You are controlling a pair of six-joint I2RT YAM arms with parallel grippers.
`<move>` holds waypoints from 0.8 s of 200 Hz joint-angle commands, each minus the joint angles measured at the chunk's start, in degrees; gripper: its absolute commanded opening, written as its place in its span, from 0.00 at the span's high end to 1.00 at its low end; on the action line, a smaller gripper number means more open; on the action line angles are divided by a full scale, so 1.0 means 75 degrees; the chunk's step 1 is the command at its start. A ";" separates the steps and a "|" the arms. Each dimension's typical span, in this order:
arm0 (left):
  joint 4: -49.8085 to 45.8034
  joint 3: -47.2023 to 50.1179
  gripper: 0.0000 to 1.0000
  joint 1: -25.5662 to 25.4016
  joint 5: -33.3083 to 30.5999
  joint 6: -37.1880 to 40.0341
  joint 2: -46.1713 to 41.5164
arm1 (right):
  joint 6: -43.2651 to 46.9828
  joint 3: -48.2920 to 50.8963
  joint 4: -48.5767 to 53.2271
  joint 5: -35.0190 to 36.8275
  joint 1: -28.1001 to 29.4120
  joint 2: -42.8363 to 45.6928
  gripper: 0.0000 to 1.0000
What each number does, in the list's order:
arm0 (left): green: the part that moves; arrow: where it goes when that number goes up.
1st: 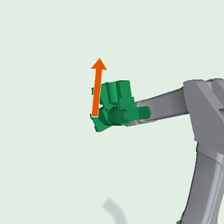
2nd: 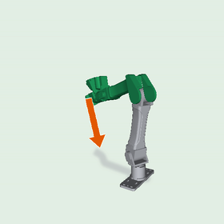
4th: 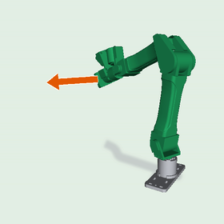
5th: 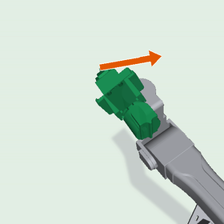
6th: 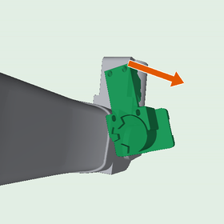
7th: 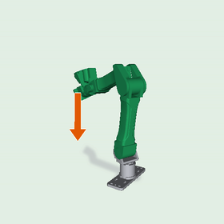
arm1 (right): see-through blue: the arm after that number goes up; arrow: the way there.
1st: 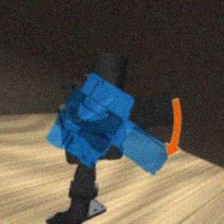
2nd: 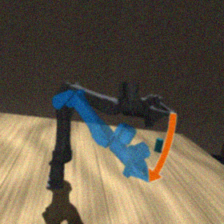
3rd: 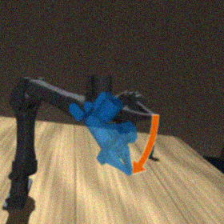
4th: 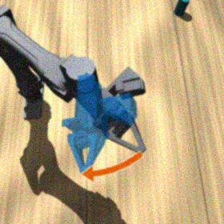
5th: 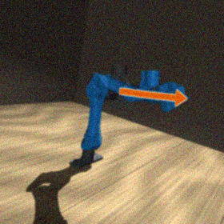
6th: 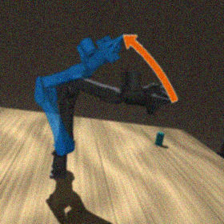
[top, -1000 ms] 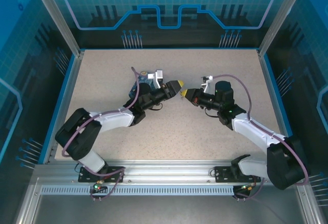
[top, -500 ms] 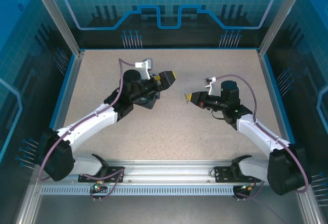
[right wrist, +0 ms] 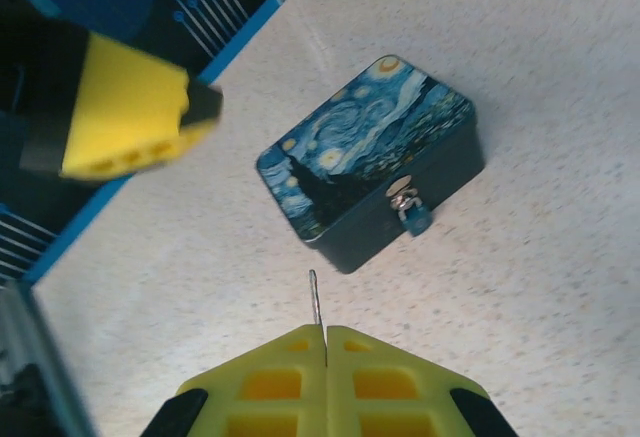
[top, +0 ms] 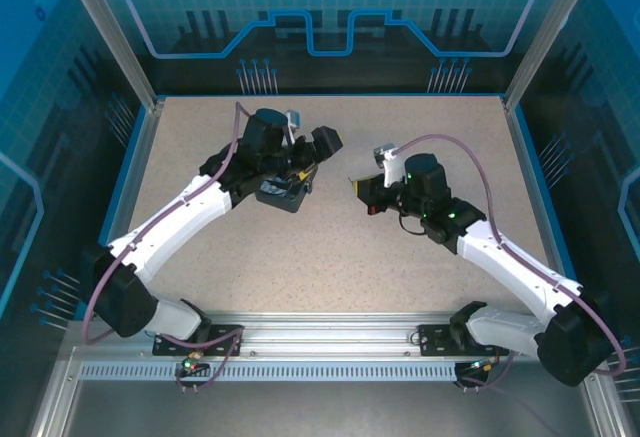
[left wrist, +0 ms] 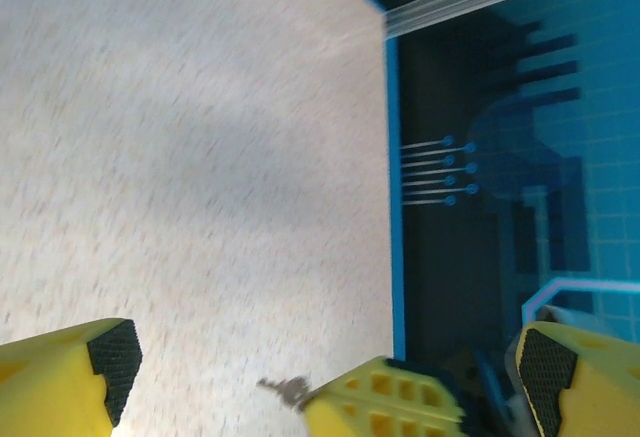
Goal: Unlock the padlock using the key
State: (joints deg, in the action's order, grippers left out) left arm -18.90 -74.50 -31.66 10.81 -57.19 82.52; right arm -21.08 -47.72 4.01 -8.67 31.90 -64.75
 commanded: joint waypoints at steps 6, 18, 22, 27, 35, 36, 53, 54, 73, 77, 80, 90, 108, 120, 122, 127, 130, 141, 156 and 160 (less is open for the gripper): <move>-0.0439 0.0329 0.07 -0.0025 0.0498 -0.1553 0.0185 | 0.1559 -0.0106 0.0040 0.1573 0.0347 0.0237 1.00; -0.0472 0.0237 0.12 -0.0080 0.0426 -0.1634 0.0243 | 0.1744 -0.0072 -0.0050 0.1695 0.0426 0.0266 1.00; -0.0515 0.0176 0.13 -0.0101 0.0403 -0.1645 0.0265 | 0.1798 -0.0070 -0.0074 0.1736 0.0450 0.0266 1.00; -0.0605 0.0079 0.15 -0.0140 0.0374 -0.1664 0.0303 | 0.1863 -0.0070 -0.0088 0.1795 0.0483 0.0269 1.00; -0.0689 -0.0042 0.18 -0.0176 0.0341 -0.1706 0.0369 | 0.1928 -0.0067 -0.0123 0.1822 0.0525 0.0268 1.00; -0.0690 -0.0052 0.18 -0.0186 0.0347 -0.1716 0.0384 | 0.1942 -0.0069 -0.0130 0.1823 0.0532 0.0267 1.00; -0.0820 -0.0222 0.28 -0.0262 0.0356 -0.1920 0.0553 | 0.2031 -0.0128 -0.0176 0.1880 0.0643 0.0224 1.00; -0.0832 -0.0230 0.29 -0.0265 0.0360 -0.1929 0.0564 | 0.2034 -0.0134 -0.0179 0.1881 0.0650 0.0228 1.00; -0.1027 -0.0417 0.31 -0.0372 0.0240 -0.2019 0.0735 | 0.2128 -0.0216 -0.0224 0.1924 0.0782 0.0146 1.00; -0.1041 -0.0454 0.31 -0.0392 0.0209 -0.2028 0.0758 | 0.2157 -0.0244 -0.0219 0.1932 0.0805 0.0118 1.00; -0.1043 -0.0475 0.31 -0.0413 0.0201 -0.2040 0.0781 | 0.2167 -0.0256 -0.0218 0.1948 0.0835 0.0107 1.00; -0.1004 -0.0510 0.32 -0.0450 0.0181 -0.2090 0.0831 | 0.2221 -0.0304 -0.0197 0.1971 0.0896 0.0036 1.00; -0.0974 -0.0577 0.33 -0.0488 0.0176 -0.2177 0.0927 | 0.2282 -0.0306 -0.0199 0.2011 0.1004 -0.0066 1.00; -0.0960 -0.0630 0.36 -0.0509 0.0145 -0.2195 0.0985 | 0.2336 -0.0312 -0.0200 0.2076 0.1073 -0.0126 1.00; -0.0961 -0.0635 0.36 -0.0506 0.0151 -0.2195 0.0994 | 0.2349 -0.0421 -0.0199 0.2083 0.1086 -0.0139 1.00; -0.0961 -0.0652 0.36 -0.0515 0.0141 -0.2228 0.1005 | 0.2376 -0.0550 -0.0184 0.2112 0.1110 -0.0174 1.00; -0.0952 -0.0658 0.37 -0.0522 0.0129 -0.2230 0.1007 | 0.2395 -0.0567 -0.0161 0.2136 0.1138 -0.0189 1.00; -0.0918 -0.0669 0.39 -0.0549 0.0109 -0.2266 0.1021 | 0.2470 -0.0606 -0.0152 0.2246 0.1220 -0.0234 1.00; -0.0931 -0.0735 0.45 -0.0578 0.0105 -0.2269 0.1066 | 0.2573 -0.0664 -0.0147 0.2467 0.1333 -0.0290 1.00; -0.0926 -0.0744 0.46 -0.0587 0.0106 -0.2275 0.1082 | 0.2617 -0.0677 -0.0138 0.2539 0.1380 -0.0305 1.00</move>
State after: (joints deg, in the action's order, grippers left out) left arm -24.88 -77.67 -35.24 11.81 -73.38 89.54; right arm -3.90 -50.39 3.51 7.03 40.29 -66.57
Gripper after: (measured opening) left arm 0.565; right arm 0.063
